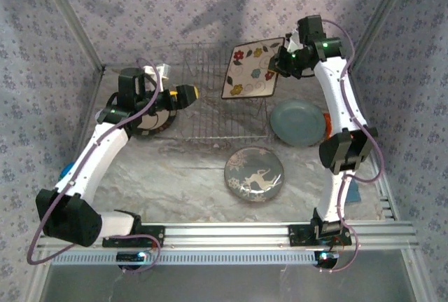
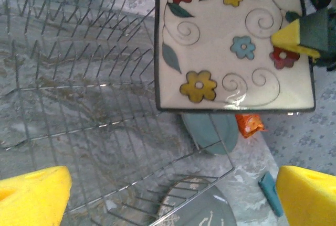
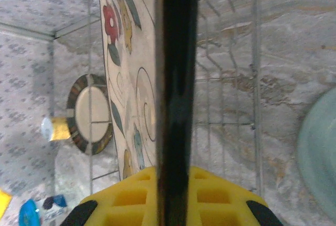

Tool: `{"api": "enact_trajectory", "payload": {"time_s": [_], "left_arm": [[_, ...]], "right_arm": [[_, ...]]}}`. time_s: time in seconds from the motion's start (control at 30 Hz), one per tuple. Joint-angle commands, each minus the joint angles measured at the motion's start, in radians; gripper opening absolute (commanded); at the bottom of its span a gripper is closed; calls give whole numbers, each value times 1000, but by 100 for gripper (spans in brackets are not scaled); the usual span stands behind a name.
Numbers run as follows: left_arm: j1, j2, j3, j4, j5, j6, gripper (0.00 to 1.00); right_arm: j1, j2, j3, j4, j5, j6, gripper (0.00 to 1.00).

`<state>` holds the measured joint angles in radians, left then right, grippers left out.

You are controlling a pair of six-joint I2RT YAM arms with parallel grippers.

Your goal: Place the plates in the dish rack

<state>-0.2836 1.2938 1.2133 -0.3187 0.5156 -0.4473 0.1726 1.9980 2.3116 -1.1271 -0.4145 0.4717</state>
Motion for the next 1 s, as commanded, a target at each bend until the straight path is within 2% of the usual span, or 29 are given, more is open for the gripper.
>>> {"api": "enact_trajectory", "payload": {"time_s": [0.0, 0.2, 0.57, 0.97], "left_arm": [[-2, -12, 58, -112, -49, 94, 99], [-1, 16, 103, -215, -109, 176, 99], [6, 50, 99, -244, -118, 228, 99], [22, 65, 94, -222, -80, 224, 99]], "right_arm": [[6, 7, 180, -29, 31, -16, 0], [39, 101, 334, -135, 172, -13, 0], [153, 148, 347, -139, 483, -25, 0], [137, 194, 434, -93, 551, -131, 0]]}}
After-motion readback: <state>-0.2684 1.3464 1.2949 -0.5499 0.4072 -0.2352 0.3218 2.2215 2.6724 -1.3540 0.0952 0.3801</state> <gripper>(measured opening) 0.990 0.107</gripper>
